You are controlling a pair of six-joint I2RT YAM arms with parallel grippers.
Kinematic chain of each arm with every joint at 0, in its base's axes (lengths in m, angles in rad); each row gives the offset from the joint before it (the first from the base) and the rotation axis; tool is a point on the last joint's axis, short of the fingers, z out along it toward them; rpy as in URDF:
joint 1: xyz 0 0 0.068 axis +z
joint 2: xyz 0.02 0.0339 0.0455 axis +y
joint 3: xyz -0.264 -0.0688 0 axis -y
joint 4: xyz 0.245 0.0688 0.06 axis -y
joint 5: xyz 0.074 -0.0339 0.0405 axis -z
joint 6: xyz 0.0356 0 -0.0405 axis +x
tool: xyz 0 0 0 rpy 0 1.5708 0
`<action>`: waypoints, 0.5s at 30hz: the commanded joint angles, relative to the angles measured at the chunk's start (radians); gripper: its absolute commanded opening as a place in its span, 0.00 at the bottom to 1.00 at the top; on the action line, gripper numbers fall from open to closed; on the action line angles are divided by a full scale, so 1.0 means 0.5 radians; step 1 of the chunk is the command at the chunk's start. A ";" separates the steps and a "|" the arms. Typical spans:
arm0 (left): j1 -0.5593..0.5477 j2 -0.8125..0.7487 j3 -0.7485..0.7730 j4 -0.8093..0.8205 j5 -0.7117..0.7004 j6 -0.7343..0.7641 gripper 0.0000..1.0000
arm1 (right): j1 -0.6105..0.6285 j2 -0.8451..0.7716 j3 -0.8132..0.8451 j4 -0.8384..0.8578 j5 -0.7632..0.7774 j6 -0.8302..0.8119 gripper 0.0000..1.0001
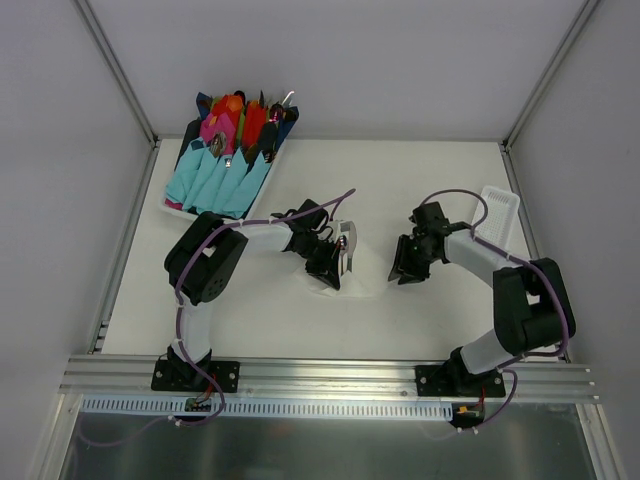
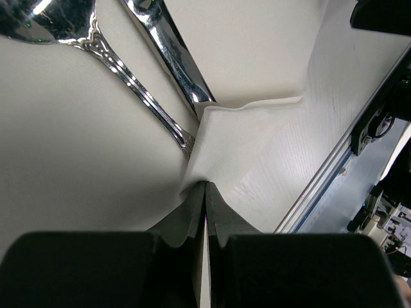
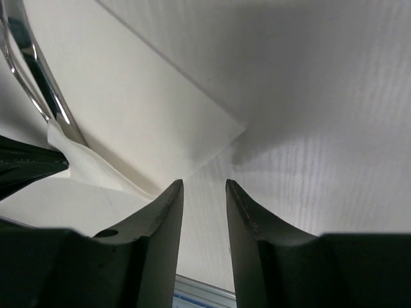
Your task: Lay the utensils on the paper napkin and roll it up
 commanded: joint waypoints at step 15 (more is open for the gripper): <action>0.029 0.080 -0.033 -0.082 -0.147 0.041 0.00 | -0.187 0.283 -0.018 0.322 -0.280 0.175 0.46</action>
